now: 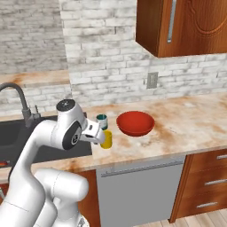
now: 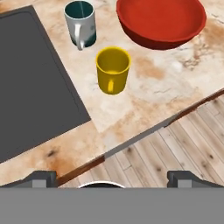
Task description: Clear the mugs and bowl far away from the sink.
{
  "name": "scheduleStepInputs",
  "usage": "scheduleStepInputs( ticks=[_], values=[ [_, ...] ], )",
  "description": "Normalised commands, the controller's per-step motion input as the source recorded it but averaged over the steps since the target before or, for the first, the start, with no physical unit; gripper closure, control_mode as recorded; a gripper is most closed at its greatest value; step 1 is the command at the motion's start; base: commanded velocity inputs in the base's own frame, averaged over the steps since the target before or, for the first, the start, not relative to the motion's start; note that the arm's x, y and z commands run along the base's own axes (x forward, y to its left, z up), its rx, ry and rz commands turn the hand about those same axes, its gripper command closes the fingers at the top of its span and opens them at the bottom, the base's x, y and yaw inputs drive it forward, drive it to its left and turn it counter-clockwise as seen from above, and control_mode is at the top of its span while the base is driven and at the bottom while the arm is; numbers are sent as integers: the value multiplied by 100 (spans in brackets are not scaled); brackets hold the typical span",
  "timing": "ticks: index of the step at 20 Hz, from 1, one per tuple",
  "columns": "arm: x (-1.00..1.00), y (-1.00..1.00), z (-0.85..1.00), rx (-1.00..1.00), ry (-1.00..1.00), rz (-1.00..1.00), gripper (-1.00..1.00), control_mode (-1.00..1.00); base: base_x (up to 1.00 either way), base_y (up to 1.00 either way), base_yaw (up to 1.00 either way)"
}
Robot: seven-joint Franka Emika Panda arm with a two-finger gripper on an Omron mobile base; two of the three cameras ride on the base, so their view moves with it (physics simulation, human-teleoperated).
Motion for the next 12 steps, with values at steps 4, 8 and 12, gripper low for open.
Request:
scheduleStepInputs(
  ticks=[4,8,12],
  values=[
    [33,0,-31,0,0,1,-100,-100,0,0,0],
    [30,0,-24,0,0,0,-100,-100,0,0,0],
    [30,-14,-19,0,0,2,-100,-100,0,0,0]
  ],
)
